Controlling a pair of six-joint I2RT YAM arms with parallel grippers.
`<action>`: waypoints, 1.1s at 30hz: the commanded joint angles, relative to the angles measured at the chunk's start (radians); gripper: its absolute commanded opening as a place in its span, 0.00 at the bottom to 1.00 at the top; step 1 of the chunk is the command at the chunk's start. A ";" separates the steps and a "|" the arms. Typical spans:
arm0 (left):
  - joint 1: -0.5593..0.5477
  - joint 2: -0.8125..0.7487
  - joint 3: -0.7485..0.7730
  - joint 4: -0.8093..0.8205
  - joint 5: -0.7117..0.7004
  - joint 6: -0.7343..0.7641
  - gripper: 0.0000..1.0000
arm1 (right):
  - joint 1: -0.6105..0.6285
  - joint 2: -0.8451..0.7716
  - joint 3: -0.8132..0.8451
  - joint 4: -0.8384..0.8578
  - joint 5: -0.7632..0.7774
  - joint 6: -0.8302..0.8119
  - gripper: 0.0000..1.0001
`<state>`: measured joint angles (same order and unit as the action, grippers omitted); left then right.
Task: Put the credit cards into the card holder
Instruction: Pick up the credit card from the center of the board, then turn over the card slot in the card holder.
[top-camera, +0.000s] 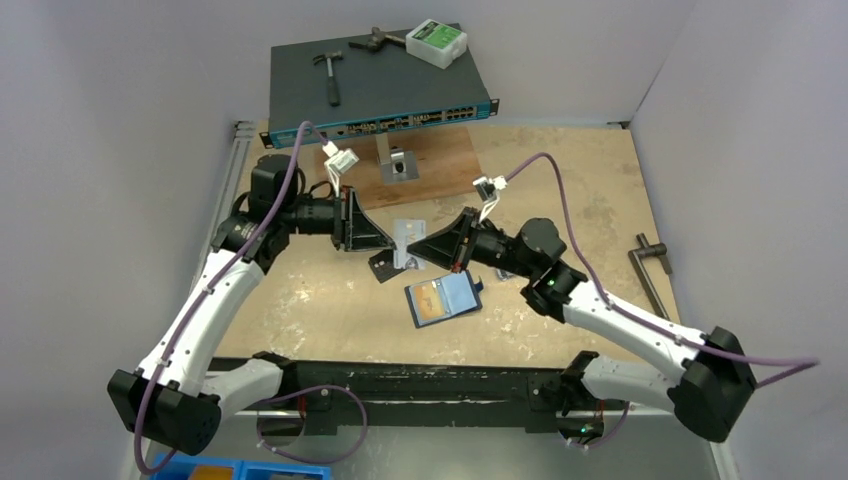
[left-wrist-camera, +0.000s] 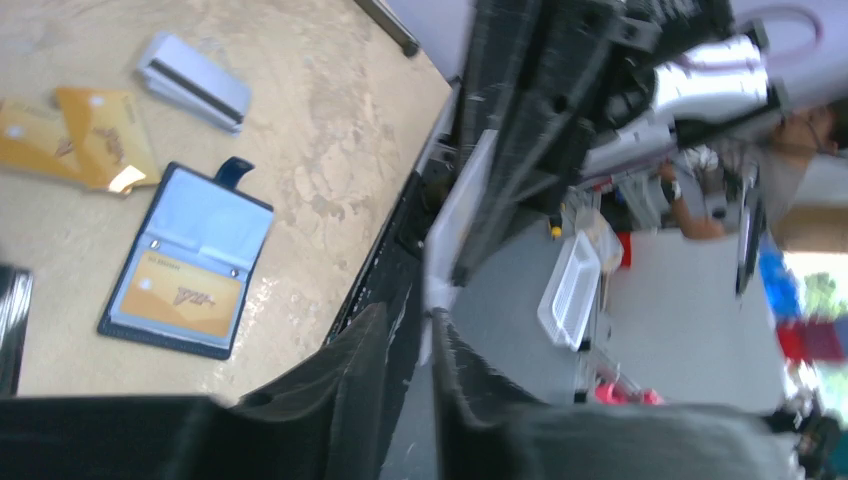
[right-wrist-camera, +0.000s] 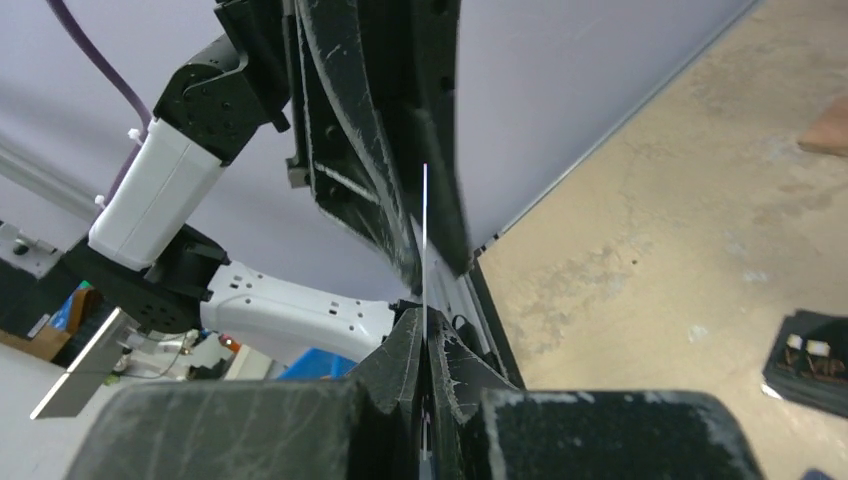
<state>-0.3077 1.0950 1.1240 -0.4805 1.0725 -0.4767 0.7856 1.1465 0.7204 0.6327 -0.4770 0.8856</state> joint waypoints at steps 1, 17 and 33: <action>0.033 0.012 0.007 -0.098 -0.183 0.118 0.42 | -0.033 -0.150 -0.014 -0.284 0.126 -0.127 0.00; -0.289 0.326 0.009 -0.200 -0.580 0.565 0.50 | -0.039 0.024 -0.053 -0.896 0.597 -0.152 0.00; -0.302 0.540 -0.087 0.021 -0.481 0.369 0.47 | -0.086 0.065 -0.038 -0.902 0.761 -0.191 0.00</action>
<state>-0.5991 1.6176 1.0538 -0.5392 0.5526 -0.0441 0.7227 1.2358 0.6563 -0.2863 0.2390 0.7197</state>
